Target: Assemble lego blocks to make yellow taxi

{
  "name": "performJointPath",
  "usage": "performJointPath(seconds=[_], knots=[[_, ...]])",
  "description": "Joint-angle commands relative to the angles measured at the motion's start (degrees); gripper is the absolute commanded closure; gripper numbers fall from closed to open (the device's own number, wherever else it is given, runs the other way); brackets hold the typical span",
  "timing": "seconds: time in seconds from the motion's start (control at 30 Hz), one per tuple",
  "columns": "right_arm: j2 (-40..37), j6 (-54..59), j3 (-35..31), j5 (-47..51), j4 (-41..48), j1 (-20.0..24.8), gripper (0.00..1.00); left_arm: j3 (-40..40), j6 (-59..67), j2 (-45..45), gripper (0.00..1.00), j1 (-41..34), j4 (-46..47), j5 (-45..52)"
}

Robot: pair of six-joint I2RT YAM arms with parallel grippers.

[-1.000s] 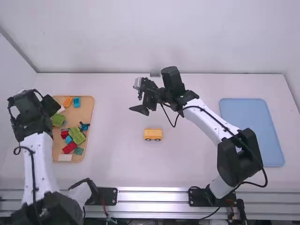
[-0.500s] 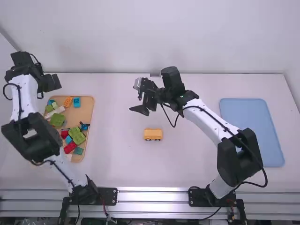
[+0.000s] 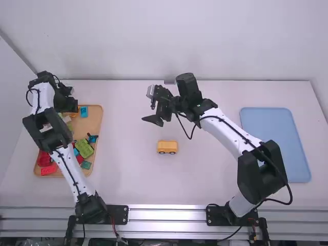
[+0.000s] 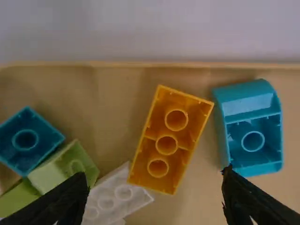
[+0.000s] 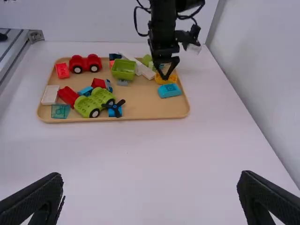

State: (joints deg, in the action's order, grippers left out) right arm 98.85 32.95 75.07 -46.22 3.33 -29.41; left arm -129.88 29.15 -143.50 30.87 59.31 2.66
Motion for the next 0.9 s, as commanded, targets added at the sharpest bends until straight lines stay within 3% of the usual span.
performJointPath(seconds=[0.0,0.47,0.67,0.77,0.87], knots=[[0.1,-0.2,1.5,-0.2,0.2,0.1,0.01,0.2,4.1,0.2,0.28,0.1,-0.5,1.0],[0.1,-0.2,1.5,-0.2,1.5,0.1,0.01,6.5,6.7,0.2,0.44,-0.1,-8.0,-0.3],[0.1,-0.2,1.5,-0.3,1.7,0.1,0.01,7.4,5.8,0.2,0.61,-0.1,-8.8,0.2],[0.1,-0.2,1.5,-0.2,1.7,0.1,0.01,7.4,3.5,0.2,0.64,0.1,-9.0,-0.5],[0.1,-0.2,1.5,-0.2,1.7,0.1,0.01,7.4,3.2,0.2,0.76,-0.1,-7.6,-0.3]])
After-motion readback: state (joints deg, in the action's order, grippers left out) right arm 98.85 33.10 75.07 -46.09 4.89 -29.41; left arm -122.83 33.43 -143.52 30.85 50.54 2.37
